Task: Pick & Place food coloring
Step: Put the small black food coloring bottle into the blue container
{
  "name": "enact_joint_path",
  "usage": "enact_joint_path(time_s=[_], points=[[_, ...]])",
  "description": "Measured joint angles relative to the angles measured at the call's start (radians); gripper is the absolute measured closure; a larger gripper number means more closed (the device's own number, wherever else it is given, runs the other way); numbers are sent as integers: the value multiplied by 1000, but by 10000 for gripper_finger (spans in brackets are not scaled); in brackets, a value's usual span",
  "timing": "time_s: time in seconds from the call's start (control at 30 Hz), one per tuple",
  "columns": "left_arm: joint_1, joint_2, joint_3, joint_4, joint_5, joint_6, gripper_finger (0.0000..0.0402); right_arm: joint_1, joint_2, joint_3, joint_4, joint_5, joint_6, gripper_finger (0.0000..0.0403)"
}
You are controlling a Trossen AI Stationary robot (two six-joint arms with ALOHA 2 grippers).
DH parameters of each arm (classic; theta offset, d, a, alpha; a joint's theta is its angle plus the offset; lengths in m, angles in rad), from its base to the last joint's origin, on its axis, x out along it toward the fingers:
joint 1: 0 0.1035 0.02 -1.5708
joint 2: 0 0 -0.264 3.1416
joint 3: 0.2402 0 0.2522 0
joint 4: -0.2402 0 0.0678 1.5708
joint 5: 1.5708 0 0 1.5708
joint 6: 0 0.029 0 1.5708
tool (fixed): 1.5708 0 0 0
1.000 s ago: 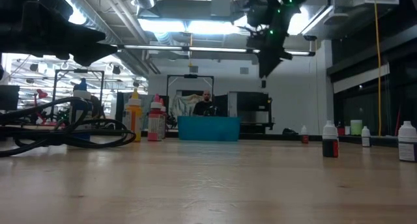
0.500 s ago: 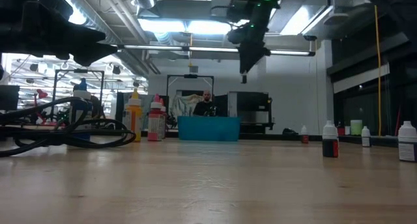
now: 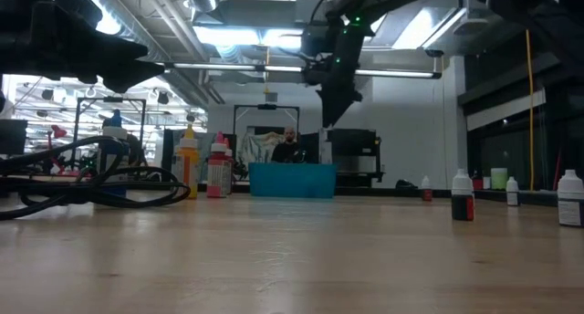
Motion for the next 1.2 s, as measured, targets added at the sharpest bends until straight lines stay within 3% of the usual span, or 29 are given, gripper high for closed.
enact_joint_path(time_s=[0.9,1.2], points=[[0,0,0,0,0,0,73,1,140,-4,70,-32,-66,338],[0,0,0,0,0,0,73,1,102,-163,216,-26,-80,342]])
